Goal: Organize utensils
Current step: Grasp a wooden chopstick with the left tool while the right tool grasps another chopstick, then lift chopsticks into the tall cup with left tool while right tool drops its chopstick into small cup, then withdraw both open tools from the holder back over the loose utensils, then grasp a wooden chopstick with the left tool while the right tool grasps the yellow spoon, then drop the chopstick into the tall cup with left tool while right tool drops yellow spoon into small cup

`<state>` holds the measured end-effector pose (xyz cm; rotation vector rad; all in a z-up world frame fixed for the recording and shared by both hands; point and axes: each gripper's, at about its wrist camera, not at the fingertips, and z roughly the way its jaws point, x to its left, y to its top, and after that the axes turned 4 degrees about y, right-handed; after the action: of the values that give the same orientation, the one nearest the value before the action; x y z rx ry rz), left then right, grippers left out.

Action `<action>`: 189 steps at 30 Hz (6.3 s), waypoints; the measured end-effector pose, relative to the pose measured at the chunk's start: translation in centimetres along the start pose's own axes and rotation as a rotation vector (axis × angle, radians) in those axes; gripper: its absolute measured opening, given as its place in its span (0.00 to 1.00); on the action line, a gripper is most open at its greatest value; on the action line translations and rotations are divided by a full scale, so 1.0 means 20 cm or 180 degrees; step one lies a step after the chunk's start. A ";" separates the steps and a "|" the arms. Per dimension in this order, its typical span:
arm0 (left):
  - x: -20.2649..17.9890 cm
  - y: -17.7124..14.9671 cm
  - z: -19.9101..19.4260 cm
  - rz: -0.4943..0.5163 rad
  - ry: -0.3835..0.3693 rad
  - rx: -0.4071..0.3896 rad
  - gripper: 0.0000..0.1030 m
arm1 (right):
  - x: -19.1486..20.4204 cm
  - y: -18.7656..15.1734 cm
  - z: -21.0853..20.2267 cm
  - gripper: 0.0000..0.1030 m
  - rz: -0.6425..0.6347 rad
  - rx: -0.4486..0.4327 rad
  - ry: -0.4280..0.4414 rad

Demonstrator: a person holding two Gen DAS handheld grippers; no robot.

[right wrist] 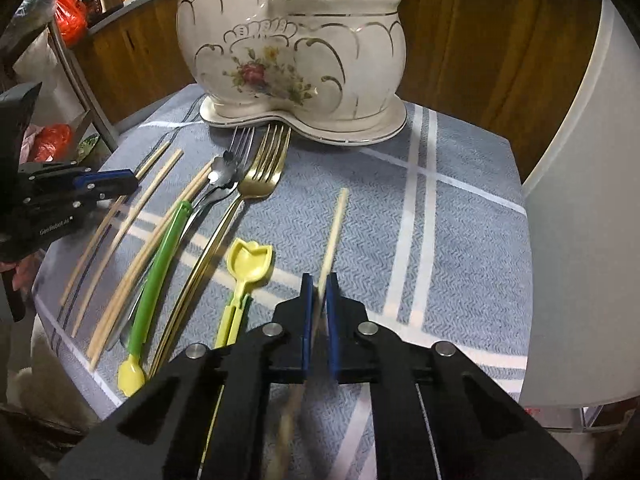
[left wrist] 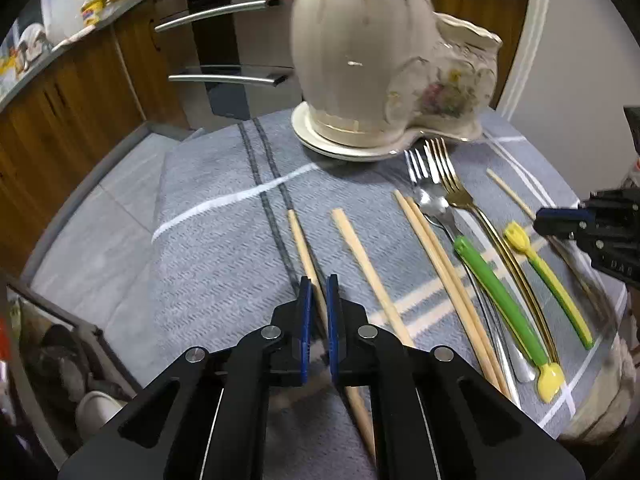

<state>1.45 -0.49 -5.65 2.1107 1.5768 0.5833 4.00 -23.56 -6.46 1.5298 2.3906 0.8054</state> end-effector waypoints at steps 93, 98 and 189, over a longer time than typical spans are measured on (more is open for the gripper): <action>0.14 -0.03 -0.41 -0.0442 0.0318 -0.1317 0.95 | -0.03 0.03 -0.34 0.95 0.0559 -0.1400 -0.0446; 0.09 -0.07 -0.33 -0.0335 0.0286 -0.0929 0.95 | -0.04 -0.04 -0.28 0.95 0.0496 -0.1127 -0.0465; 0.27 0.73 -0.20 -0.0453 -0.1157 -0.2128 0.06 | -0.23 0.57 -0.13 0.10 0.0811 -0.2464 0.0474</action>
<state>11.94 1.35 6.50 1.4867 1.1116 0.5416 13.89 -24.87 1.30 1.4528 1.6282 1.6900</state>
